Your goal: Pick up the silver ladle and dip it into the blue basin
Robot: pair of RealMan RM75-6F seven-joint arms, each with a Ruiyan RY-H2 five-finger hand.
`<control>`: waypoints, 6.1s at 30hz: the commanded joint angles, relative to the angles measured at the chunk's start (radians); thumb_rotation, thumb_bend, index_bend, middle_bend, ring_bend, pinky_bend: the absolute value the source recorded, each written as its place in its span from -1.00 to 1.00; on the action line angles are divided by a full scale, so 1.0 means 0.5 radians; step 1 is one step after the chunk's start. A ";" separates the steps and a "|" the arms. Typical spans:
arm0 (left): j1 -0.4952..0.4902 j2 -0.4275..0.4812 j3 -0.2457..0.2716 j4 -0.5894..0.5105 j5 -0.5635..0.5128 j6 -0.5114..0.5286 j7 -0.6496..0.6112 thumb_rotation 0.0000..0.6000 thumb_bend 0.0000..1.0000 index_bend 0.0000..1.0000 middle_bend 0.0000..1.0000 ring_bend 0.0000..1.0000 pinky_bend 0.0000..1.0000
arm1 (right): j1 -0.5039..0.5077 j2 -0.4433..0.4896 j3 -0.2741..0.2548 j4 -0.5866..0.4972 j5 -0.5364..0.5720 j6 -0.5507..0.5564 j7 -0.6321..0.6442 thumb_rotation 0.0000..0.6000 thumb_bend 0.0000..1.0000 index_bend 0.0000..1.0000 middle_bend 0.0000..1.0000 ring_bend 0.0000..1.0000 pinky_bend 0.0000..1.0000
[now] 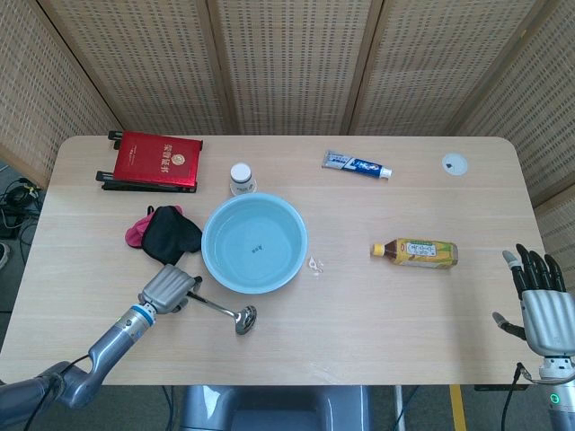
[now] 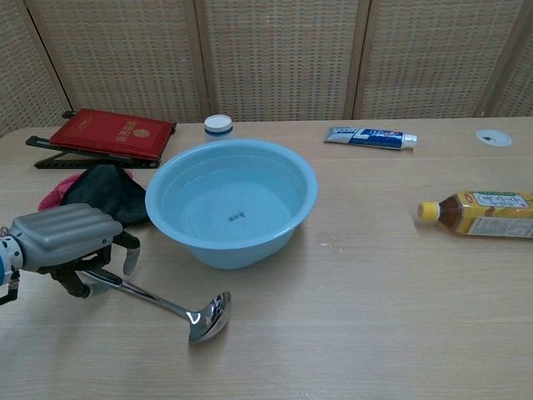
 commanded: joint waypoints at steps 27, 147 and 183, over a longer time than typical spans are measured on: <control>-0.043 -0.149 -0.012 0.099 -0.148 -0.043 0.143 1.00 -0.20 -0.02 0.84 0.84 1.00 | 0.005 0.010 0.007 0.013 0.021 -0.016 0.037 1.00 -1.00 -1.00 -1.00 -1.00 -1.00; -1.180 -0.513 -0.315 0.659 -1.568 -0.058 1.322 1.00 0.18 0.45 0.84 0.84 1.00 | 0.064 0.040 0.118 0.167 0.279 -0.213 0.299 1.00 -1.00 -1.00 -1.00 -1.00 -1.00; -1.352 0.336 -0.408 -0.499 -1.995 0.191 1.621 1.00 0.21 0.49 0.84 0.84 1.00 | 0.062 0.059 0.124 0.134 0.277 -0.197 0.318 1.00 -1.00 -1.00 -1.00 -1.00 -1.00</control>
